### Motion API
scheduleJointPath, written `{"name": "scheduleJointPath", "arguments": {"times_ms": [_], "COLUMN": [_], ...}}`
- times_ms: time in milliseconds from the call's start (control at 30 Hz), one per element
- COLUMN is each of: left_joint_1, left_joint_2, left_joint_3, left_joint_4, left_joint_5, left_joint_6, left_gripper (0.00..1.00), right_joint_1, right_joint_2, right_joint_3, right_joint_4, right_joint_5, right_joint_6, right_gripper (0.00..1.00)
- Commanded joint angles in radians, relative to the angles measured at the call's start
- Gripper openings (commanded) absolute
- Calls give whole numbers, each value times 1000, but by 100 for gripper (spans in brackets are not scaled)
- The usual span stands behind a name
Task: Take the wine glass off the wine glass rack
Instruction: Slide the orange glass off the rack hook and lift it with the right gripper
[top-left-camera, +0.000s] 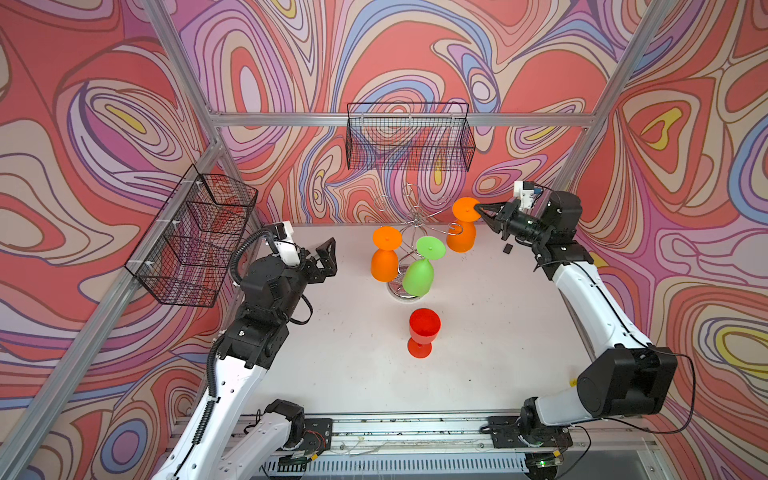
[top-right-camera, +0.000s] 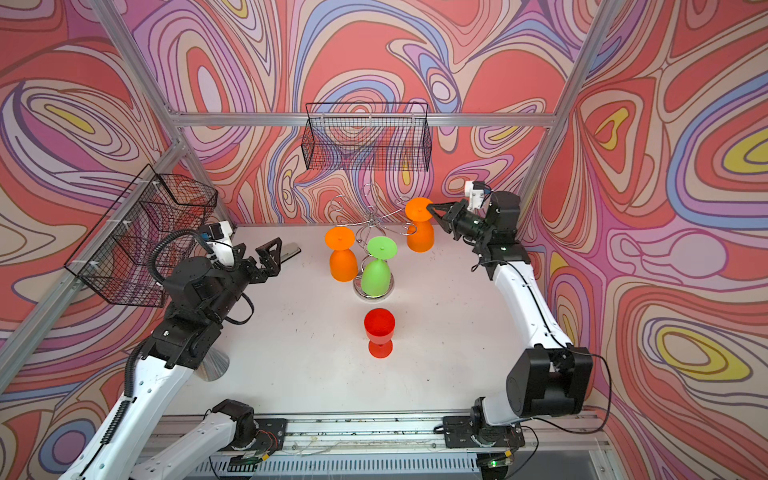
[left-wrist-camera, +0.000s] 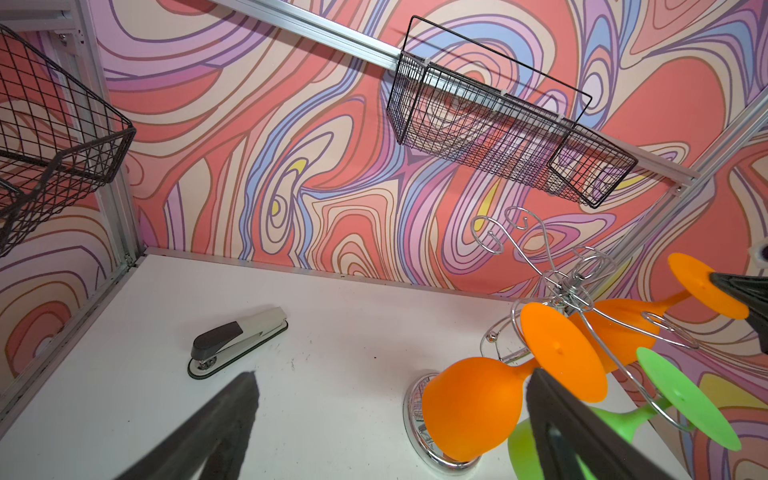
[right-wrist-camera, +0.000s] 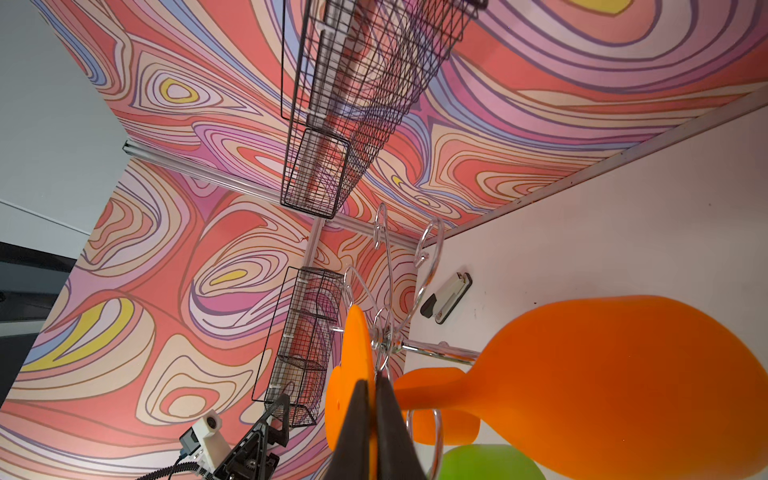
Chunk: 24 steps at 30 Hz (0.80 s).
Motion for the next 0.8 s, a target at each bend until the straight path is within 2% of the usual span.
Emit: {"name": "scheduleJointPath", "arguments": {"times_ms": [0, 233, 467, 600, 767], "left_joint_1": [7, 6, 6, 6, 6], "left_joint_2": [-2, -4, 13, 28, 82], "left_joint_3": [-4, -3, -3, 7, 9], "left_joint_4": [-6, 3, 42, 76, 203], "left_joint_5": [8, 22, 145, 277, 538], "left_joint_6": [8, 9, 12, 29, 18], "left_gripper": [100, 100, 99, 99, 99], "right_joint_1": [-43, -117, -124, -124, -124], "right_joint_2": [-64, -175, -267, -332, -388], "right_joint_3": [-15, -35, 31, 82, 38], "right_joint_4": [-38, -134, -218, -203, 75], "right_joint_5": [-15, -40, -29, -9, -49], "right_joint_6": [-33, -76, -133, -155, -10], "right_gripper": [0, 0, 0, 0, 0]}}
